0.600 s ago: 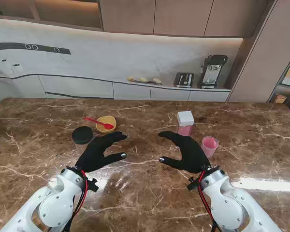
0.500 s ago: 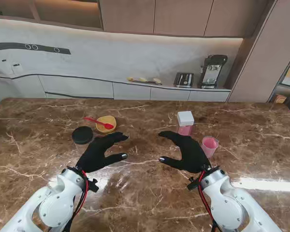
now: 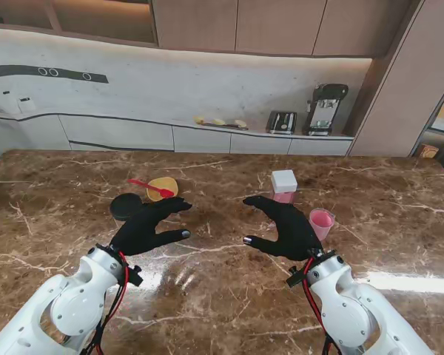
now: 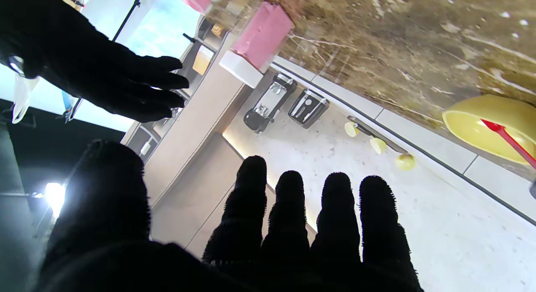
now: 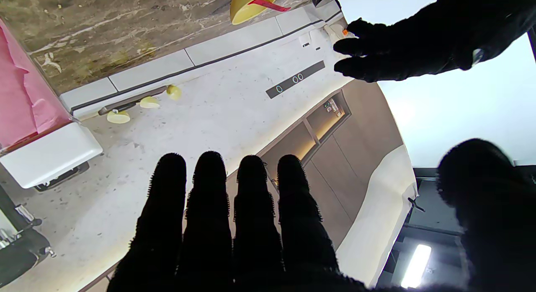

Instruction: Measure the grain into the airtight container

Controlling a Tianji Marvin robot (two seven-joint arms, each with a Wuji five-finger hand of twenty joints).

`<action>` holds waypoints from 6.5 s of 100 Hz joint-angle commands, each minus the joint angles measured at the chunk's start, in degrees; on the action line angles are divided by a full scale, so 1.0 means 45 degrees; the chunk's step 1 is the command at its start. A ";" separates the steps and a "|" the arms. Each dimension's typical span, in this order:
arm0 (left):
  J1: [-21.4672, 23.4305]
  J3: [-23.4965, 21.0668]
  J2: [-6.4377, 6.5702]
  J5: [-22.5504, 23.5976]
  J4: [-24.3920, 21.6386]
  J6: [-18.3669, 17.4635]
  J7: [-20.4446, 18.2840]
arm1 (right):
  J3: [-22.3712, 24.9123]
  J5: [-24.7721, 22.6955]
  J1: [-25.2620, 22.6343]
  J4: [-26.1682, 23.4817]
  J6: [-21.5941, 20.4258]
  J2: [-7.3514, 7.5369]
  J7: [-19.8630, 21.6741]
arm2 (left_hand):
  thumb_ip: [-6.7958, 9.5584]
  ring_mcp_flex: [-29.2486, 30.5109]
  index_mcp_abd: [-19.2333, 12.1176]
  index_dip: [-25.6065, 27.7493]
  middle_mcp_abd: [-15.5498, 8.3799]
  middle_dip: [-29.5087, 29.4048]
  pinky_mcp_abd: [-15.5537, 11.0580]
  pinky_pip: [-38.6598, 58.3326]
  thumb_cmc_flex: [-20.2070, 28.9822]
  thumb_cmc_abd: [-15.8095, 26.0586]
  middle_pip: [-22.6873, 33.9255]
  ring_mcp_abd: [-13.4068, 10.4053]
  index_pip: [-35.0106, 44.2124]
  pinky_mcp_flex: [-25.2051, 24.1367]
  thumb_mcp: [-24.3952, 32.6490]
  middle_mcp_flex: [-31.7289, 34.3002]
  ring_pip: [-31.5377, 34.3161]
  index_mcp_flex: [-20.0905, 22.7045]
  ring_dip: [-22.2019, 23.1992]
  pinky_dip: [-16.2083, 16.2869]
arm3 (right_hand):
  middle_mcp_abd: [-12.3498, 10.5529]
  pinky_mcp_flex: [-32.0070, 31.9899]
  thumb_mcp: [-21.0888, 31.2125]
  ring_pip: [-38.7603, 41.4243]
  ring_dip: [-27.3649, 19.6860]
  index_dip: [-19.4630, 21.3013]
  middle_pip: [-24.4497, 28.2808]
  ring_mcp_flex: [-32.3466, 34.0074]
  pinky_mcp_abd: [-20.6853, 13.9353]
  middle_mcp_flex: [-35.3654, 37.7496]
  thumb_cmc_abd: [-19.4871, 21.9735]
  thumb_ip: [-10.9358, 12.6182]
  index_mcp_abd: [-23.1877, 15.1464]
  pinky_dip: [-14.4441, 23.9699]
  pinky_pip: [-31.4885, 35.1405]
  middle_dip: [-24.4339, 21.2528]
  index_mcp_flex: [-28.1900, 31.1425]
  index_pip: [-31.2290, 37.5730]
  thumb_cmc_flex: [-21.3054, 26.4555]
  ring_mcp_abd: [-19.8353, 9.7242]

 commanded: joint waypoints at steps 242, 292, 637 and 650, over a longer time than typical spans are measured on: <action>-0.6393 0.1694 0.1632 0.2529 0.5257 0.1922 -0.7147 | -0.0658 -0.0141 0.0110 -0.0332 0.1916 -0.0055 0.0010 | -0.1046 0.4513 -0.1508 0.7129 -0.0695 0.5976 0.1402 0.6526 0.2994 -0.5150 0.4393 0.1003 0.8268 0.5720 1.0477 0.0364 0.6640 -0.2952 0.9193 0.2146 | -0.0421 0.0342 0.1186 0.0112 0.0145 -0.0036 0.0412 0.0755 0.0629 0.1862 0.0110 0.0307 -0.0694 0.0822 0.0695 0.1024 0.1357 0.1018 0.0814 -0.0737; -0.5101 0.1662 0.1321 0.1110 0.4118 0.2043 -0.5944 | -0.0687 -0.0143 0.0039 -0.0285 0.2004 -0.0066 -0.0067 | -0.1715 0.6395 -0.3186 0.7945 -0.0605 1.1299 0.1758 0.7454 0.6339 -0.5528 0.2314 0.1737 1.0211 0.7188 0.8874 0.5467 0.6278 0.1888 1.0836 0.1629 | -0.0406 0.0204 0.1260 0.0127 0.0151 -0.0037 0.0434 0.0770 0.0494 0.1923 0.0125 0.0300 -0.0653 0.0678 0.0468 0.1073 0.1358 0.1044 0.0845 -0.0724; -0.3555 0.5425 -0.0112 -0.2605 0.5858 0.0458 -0.0701 | -0.3483 -0.3988 0.2565 -0.1538 0.5437 0.1240 0.7582 | -0.0533 -0.3583 -0.0899 -0.3216 -0.0535 -0.0347 -0.1276 -0.4623 0.1974 -0.4762 -0.2294 -0.0970 -0.2901 -0.1256 0.0308 -0.4337 -0.0676 -0.4775 0.0391 -0.0545 | 0.0336 0.1625 0.0098 0.2815 0.3607 0.1583 0.0772 0.0211 0.0211 -0.2758 -0.3005 -0.0273 0.1332 0.4437 0.2222 0.2322 -0.2987 -0.0441 0.1252 -0.0165; -0.3904 0.5876 -0.0297 -0.2905 0.6348 0.0475 -0.0424 | -0.4001 -0.4315 0.3001 -0.1292 0.5602 0.1263 0.7710 | -0.0548 -0.3496 -0.0963 -0.3217 -0.0546 -0.0289 -0.1205 -0.4607 0.1992 -0.4851 -0.2219 -0.0907 -0.2900 -0.1261 0.0421 -0.4315 -0.0604 -0.4774 0.0491 -0.0409 | 0.0355 0.1986 -0.0102 0.3463 0.4025 0.1985 0.1307 0.0399 0.0245 -0.2684 -0.2978 -0.0308 0.1395 0.4357 0.2576 0.2968 -0.2903 0.0034 0.1412 -0.0213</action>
